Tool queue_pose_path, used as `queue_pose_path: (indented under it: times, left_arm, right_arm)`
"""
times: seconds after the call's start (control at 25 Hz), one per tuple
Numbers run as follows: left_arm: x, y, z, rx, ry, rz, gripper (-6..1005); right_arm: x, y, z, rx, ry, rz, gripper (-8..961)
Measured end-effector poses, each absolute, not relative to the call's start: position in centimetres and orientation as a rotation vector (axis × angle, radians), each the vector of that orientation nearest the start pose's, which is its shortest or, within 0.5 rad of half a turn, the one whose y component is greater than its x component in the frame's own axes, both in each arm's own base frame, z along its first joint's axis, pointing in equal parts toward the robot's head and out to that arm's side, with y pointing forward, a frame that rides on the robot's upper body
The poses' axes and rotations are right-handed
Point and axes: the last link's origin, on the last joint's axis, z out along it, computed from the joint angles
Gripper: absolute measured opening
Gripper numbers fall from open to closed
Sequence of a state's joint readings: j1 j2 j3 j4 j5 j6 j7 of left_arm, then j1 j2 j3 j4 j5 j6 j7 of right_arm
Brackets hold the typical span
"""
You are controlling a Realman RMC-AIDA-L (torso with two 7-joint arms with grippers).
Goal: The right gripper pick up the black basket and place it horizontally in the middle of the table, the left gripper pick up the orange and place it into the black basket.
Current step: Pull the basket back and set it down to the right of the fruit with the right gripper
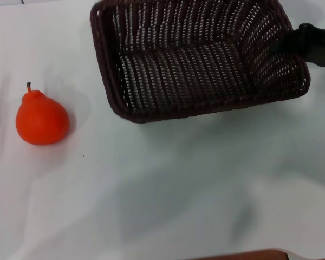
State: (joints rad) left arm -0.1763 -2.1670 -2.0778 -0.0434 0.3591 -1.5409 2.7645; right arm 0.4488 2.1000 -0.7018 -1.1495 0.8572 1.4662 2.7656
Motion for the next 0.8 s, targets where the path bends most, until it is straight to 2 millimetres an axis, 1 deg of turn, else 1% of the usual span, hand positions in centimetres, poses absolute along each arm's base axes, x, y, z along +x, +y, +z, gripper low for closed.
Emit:
queue_pose_path:
  times: [0.12,0.32,0.52,0.76,0.8]
  left_arm:
    - [-36.3,22.1,0.0,-1.39,-0.615,-0.875,784]
    - [-35.9,22.2,-0.4,-1.425,-0.606,-0.888,783]
    - [-35.8,22.1,-0.6,-1.436,-0.608,-0.889,782]
    - [-35.8,22.2,-0.5,-1.439,-0.606,-0.889,781]
    - [-35.8,22.2,-0.5,-1.437,-0.606,-0.889,781]
  right_arm:
    - [28.5,34.6,6.8,-1.971,-1.861,-0.543,198]
    - [29.1,35.0,5.4,-2.039,-1.782,-0.509,206]
    - [28.9,35.4,4.4,-2.078,-1.792,-0.486,214]
    - [28.9,35.6,3.9,-2.099,-1.793,-0.493,223]
    - [28.9,35.6,3.8,-2.105,-1.805,-0.5,244]
